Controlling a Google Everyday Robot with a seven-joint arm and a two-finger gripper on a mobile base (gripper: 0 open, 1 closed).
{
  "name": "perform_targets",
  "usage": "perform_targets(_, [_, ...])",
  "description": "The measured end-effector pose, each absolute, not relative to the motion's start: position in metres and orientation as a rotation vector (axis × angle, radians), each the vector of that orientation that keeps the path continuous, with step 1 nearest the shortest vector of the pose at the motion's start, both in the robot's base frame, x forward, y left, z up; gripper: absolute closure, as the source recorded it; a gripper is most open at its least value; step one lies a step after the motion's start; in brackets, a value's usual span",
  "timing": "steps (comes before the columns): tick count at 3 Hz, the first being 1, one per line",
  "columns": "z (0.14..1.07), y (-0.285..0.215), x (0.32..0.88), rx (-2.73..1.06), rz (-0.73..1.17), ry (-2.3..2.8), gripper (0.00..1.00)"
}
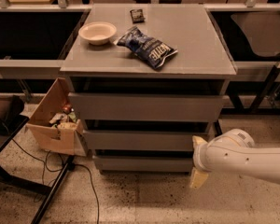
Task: Open bottom drawer
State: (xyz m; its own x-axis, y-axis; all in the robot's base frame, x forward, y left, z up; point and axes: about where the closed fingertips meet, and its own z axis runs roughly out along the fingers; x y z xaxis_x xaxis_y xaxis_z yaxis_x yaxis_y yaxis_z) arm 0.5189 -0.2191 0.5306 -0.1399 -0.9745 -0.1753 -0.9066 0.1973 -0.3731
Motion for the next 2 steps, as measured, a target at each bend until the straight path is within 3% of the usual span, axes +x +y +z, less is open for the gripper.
perform_targets(2, [0.4966,-0.2376,0.5491,-1.865,-0.362,2.057,0.00])
